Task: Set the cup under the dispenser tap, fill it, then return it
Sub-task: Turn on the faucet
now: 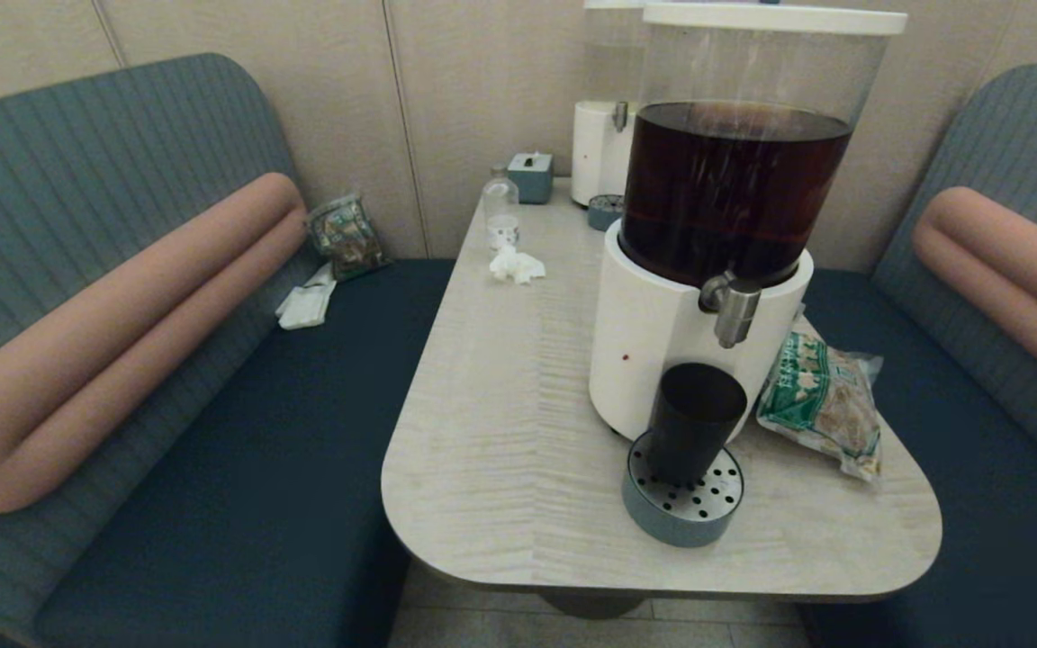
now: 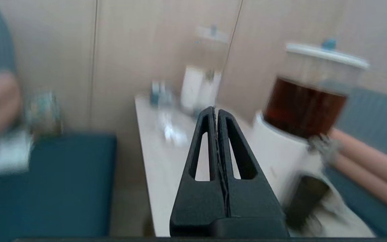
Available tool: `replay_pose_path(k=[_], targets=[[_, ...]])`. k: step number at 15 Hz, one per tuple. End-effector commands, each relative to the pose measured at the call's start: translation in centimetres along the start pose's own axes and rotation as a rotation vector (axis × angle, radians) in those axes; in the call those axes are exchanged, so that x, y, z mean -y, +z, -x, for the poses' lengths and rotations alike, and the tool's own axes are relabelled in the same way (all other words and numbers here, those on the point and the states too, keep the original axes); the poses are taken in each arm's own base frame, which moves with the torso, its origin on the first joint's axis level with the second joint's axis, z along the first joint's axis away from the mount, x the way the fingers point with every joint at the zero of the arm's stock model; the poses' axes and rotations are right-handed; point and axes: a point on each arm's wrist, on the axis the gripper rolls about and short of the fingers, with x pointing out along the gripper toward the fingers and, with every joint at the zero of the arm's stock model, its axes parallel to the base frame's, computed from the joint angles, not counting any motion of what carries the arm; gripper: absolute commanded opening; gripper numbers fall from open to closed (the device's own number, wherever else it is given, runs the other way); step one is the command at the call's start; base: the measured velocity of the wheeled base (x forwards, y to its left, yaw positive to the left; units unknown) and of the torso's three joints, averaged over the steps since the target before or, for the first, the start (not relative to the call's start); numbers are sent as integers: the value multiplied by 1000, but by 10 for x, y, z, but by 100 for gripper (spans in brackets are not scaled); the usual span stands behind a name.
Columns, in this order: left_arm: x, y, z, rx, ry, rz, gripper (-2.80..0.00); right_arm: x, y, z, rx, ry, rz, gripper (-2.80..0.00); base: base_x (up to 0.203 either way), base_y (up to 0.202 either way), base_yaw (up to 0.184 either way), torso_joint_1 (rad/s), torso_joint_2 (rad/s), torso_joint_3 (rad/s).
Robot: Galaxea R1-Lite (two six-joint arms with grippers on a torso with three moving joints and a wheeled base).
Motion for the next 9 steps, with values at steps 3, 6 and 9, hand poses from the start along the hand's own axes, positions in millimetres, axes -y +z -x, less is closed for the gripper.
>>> replay_pose_path(k=[3,6,9], targets=[[13,-17,62,-153,52,-43,-280,0,0,0,-2,1,-1,-280,0,0,0,0,0,0],[7,-40,78,-174,62,-118,-280,0,0,0,-2,2,2,-280,0,0,0,0,0,0],[-6,-87,97,-227,116,-213,-280,0,0,0,-2,2,2,-280,0,0,0,0,0,0]])
